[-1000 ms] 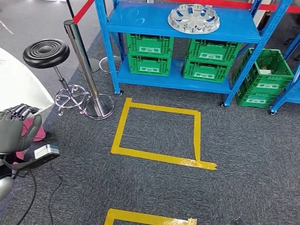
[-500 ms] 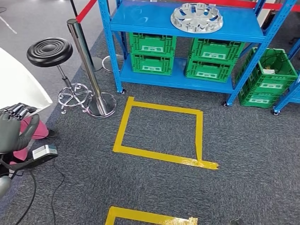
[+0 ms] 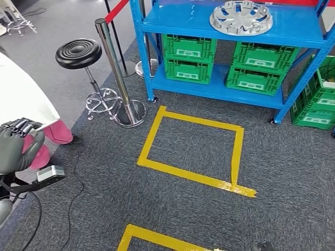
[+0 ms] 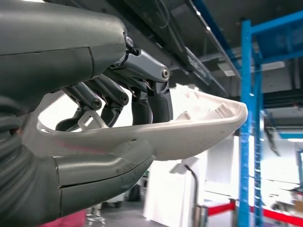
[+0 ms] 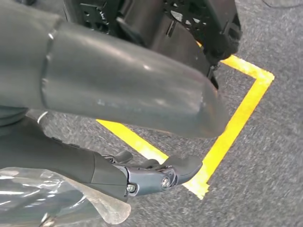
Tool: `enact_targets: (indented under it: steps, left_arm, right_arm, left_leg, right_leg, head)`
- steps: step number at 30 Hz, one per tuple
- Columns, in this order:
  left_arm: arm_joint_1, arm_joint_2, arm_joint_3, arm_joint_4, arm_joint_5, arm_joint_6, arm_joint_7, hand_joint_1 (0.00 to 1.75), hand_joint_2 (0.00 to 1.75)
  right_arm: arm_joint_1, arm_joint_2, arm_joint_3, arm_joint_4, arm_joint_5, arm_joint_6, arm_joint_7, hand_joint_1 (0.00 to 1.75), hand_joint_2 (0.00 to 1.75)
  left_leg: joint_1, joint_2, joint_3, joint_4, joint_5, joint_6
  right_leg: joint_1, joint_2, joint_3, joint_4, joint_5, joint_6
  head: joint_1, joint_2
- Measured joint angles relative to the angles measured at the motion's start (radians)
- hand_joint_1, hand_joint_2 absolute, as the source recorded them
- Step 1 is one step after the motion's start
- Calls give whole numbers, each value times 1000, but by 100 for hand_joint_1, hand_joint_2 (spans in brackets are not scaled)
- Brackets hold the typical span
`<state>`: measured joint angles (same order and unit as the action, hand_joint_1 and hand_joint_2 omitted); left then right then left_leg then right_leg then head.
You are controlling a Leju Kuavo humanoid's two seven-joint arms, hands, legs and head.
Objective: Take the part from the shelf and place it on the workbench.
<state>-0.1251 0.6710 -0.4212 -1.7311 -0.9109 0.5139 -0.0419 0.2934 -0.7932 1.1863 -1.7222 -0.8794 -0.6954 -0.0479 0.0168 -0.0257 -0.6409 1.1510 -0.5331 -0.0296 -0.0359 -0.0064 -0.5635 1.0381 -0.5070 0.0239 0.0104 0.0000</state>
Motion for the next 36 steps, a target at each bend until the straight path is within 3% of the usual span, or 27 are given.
enact_targets:
  steps: [2,3,4,6,8,9,10,11,12,14,16,18,19,20,22,23,24,25,27,29,31,33,34,36]
  left_arm:
    - [-1,-1,0,0,-1,-3,3,175,175]
    - [0,-2,0,0,-2,-3,4,175,175]
    - [0,-3,0,0,-2,-4,5,175,175]
    - [-3,-4,0,0,-4,-6,7,175,175]
    - [-9,-4,0,-1,-6,-10,9,175,175]
    - [-12,-5,0,-1,-6,-11,10,175,175]
    - [-14,-5,0,-2,-7,-12,10,175,175]
    - [-15,-5,0,-2,-8,-12,10,175,175]
    - [-14,-5,0,-3,-8,-12,11,175,175]
    - [-17,-5,0,-4,-8,-13,11,175,175]
    - [-20,-9,-1,-5,-8,-13,11,175,175]
    - [-17,-13,-2,-5,-8,-14,11,175,175]
    - [-16,-14,-3,-5,-8,-15,11,175,175]
    - [-15,-15,-4,-5,-8,-15,11,175,175]
    - [-16,-16,-4,-5,-8,-15,11,175,175]
    - [-17,-17,-4,-5,-8,-15,11,175,175]
    - [-18,-17,-4,-5,-8,-15,11,175,175]
    - [-17,-17,-4,-5,-8,-15,11,175,175]
    - [-13,-15,-4,-5,-9,-14,12,175,175]
    - [-13,-13,-3,-5,-11,-10,12,175,175]
    - [-17,-13,-4,-5,-12,-7,11,175,175]
    - [-14,-15,-4,-4,-14,-4,8,175,175]
    - [-11,-15,-4,-4,-14,-2,7,175,175]
    - [-9,-14,-4,-3,-14,2,1,175,175]
  right_arm:
    - [1,0,2,2,2,0,3,0,0]
    - [0,1,3,3,1,0,4,0,0]
    - [-2,2,5,4,1,0,4,0,0]
    - [-8,3,6,5,2,0,6,0,0]
    - [-13,6,7,5,2,0,8,0,0]
    - [-14,7,7,5,2,0,9,0,0]
    - [-15,8,8,5,2,0,9,0,0]
    - [-17,8,9,6,2,0,9,0,0]
    - [-19,9,10,6,2,0,10,0,0]
    - [-22,9,11,7,3,0,9,0,0]
    - [-22,9,12,8,3,0,9,0,0]
    - [-21,9,14,11,2,0,10,0,0]
    - [-20,9,15,12,2,0,10,0,0]
    - [-20,9,16,13,2,0,10,0,0]
    - [-20,9,17,15,2,0,10,0,0]
    - [-20,9,17,15,2,0,10,0,0]
    - [-20,9,17,16,2,0,10,0,0]
    - [-19,10,18,16,2,0,10,0,0]
    - [-20,10,19,17,0,0,7,0,0]
    - [-24,11,21,19,-9,0,-2,0,0]
    - [-28,12,28,21,-23,0,-13,0,0]
    - [-36,12,41,27,-40,0,-22,0,0]
    - [-43,13,48,29,-47,0,-26,0,0]
    - [-61,14,65,35,-61,0,-29,0,0]
  left_leg:
    - [0,14,-55,127,-52,-1]
    - [-1,16,-67,157,-57,1]
    - [-2,17,-60,148,-42,6]
    - [-11,38,1,31,22,24]
    - [-28,88,59,-84,55,44]
    - [-35,104,69,-110,56,51]
    - [-39,106,68,-117,54,54]
    - [-40,93,66,-124,57,57]
    - [-37,80,68,-132,63,59]
    - [-29,54,74,-150,76,66]
    - [-24,28,73,-156,84,72]
    - [-24,-1,71,-155,87,73]
    - [-24,-16,71,-155,87,73]
    - [-23,-31,71,-153,87,72]
    - [-22,-59,69,-146,85,66]
    - [-22,-73,64,-139,83,61]
    - [-21,-86,56,-134,83,54]
    - [-20,-100,49,-131,85,47]
    - [-16,-118,39,-128,89,34]
    - [-17,-77,19,-89,65,22]
    - [-16,-12,-33,22,7,10]
    - [-7,10,-85,131,-32,1]
    - [-3,14,-90,140,-24,-3]
    - [1,30,-43,50,37,-5]
  right_leg:
    - [7,-26,0,0,-2,-6]
    - [11,-39,0,0,-3,-8]
    - [15,-52,1,0,-3,-9]
    - [22,-78,6,-1,-6,-12]
    - [29,-102,9,-2,-7,-11]
    - [31,-115,9,-3,-6,-9]
    - [33,-128,10,-6,-5,-6]
    - [33,-143,13,-9,-4,-2]
    - [33,-141,14,-10,-8,2]
    - [29,-83,-3,30,-38,10]
    - [26,-12,-64,153,-99,15]
    - [26,5,-122,264,-129,19]
    - [25,6,-129,270,-116,20]
    - [24,10,-115,233,-84,20]
    - [18,56,-53,93,-10,20]
    - [14,83,-25,35,9,18]
    - [11,103,-9,0,15,15]
    - [12,108,-3,-10,11,11]
    - [12,79,2,-15,14,1]
    - [9,48,7,-21,16,-10]
    - [8,17,10,-23,14,-16]
    - [8,-15,10,-23,11,-17]
    - [7,-30,11,-23,9,-16]
    - [6,-59,17,-23,4,-11]
  head:
    - [-2,0]
    - [-2,0]
    - [-2,0]
    - [-2,0]
    - [-2,0]
    - [-2,0]
    - [-3,0]
    - [-4,0]
    - [-3,0]
    - [-1,0]
    - [2,0]
    - [3,0]
    - [3,0]
    - [3,0]
    - [3,0]
    - [2,0]
    - [2,0]
    - [1,0]
    - [1,0]
    - [-4,0]
    - [-10,0]
    - [-10,0]
    - [-11,0]
    - [-11,0]
